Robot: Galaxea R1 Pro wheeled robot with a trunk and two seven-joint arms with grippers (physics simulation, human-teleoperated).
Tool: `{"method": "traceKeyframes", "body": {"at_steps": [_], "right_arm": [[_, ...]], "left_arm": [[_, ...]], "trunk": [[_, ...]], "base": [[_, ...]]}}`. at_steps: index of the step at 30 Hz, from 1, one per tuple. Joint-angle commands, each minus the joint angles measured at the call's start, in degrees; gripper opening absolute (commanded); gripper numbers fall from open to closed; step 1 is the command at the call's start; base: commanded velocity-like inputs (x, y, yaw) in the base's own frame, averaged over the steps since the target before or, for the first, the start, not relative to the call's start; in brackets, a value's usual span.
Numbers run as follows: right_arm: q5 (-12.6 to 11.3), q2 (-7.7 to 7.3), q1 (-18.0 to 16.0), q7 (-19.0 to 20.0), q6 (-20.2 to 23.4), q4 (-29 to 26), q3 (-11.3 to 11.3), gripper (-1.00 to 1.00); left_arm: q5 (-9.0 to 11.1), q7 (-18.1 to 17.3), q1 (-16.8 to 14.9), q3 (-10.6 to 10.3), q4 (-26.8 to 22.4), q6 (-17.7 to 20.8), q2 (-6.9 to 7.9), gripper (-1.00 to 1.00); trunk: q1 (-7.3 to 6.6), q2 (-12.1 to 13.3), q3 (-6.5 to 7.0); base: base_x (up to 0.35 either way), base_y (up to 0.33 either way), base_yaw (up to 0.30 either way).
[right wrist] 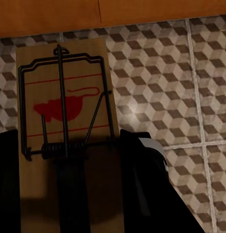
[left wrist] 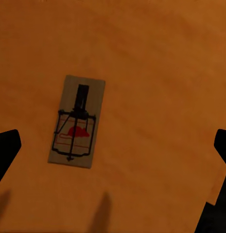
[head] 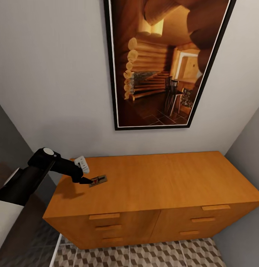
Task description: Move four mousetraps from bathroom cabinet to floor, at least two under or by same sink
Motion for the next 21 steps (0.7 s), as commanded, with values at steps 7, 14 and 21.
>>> {"method": "traceKeyframes", "body": {"at_steps": [7,14,21], "right_arm": [[-0.48,0.02,-0.05,-0.1,-0.18,0.04,0.49,-1.0],[-0.48,0.02,-0.04,-0.1,-0.18,0.04,0.52,-1.0],[-0.48,0.02,-0.04,-0.1,-0.18,0.04,0.53,-1.0]], "left_arm": [[-0.34,-0.29,-0.07,-0.11,1.2,0.59,-0.01,1.0],[-0.34,1.1,-0.07,-0.13,3.03,0.58,-0.02,1.0],[-0.34,2.08,-0.02,-0.18,3.39,0.57,-0.02,1.0]], "trunk": [[0.03,-0.11,-0.11],[0.03,-0.11,-0.11],[0.03,-0.11,-0.11]], "base": [[0.0,0.0,0.0],[0.0,0.0,0.0],[0.0,0.0,0.0]]}}
